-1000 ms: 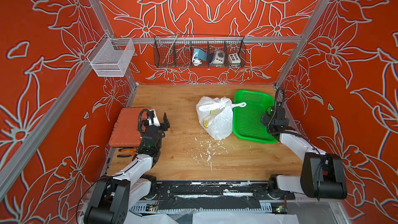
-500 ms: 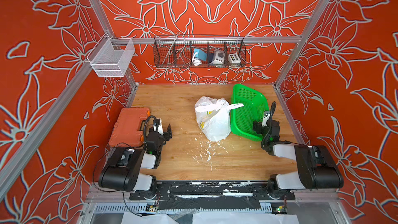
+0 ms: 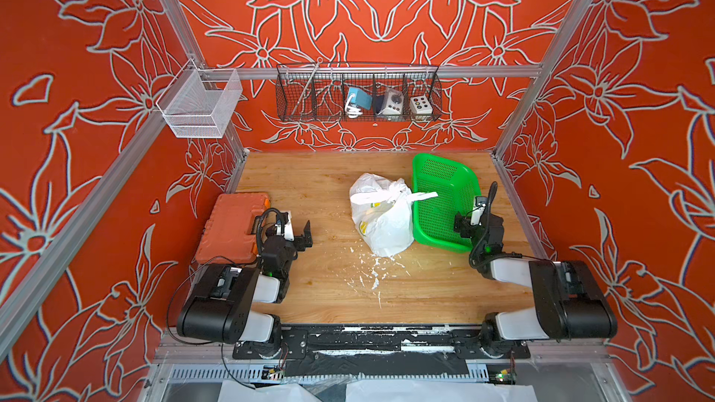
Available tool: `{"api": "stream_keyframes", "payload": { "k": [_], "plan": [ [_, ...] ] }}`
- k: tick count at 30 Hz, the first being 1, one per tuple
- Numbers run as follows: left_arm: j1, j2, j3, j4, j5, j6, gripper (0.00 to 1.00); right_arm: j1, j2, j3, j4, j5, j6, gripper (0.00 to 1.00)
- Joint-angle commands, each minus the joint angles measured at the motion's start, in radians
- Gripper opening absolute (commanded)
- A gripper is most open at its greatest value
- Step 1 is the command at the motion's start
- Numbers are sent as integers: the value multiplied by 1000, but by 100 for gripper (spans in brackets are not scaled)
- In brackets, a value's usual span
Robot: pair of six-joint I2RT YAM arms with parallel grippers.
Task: Place the pears into plastic bags & tie knots
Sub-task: Reset both arms
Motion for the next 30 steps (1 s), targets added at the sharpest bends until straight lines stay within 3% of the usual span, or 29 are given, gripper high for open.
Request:
{"api": "stream_keyframes", "payload": {
  "k": [1,2,6,9,11,13,15,17,30],
  "plan": [
    [4,-10,9,34,6,14,98,-3,-3,-7,-3,-19,-13,98],
    [4,-9,4,45,9,18,98,-2,-4,-8,1,-19,-14,98],
    [4,-78,-65,97,208,98,98,-1,-54,-66,55,26,7,98],
    [4,-41,-68,140,154,73,98,-2,10,-103,211,102,34,98],
    [14,-2,-17,92,130,52,98,1,-15,-11,-15,97,35,98],
    [25,-6,6,45,100,27,98,2,17,-42,101,86,18,97],
    [25,-10,7,32,98,27,98,3,-15,-19,0,87,30,98],
    [24,-5,3,52,98,25,98,4,9,-34,69,88,21,97],
    [25,-11,3,42,96,27,98,4,-8,-28,31,86,23,98]
  ]
}}
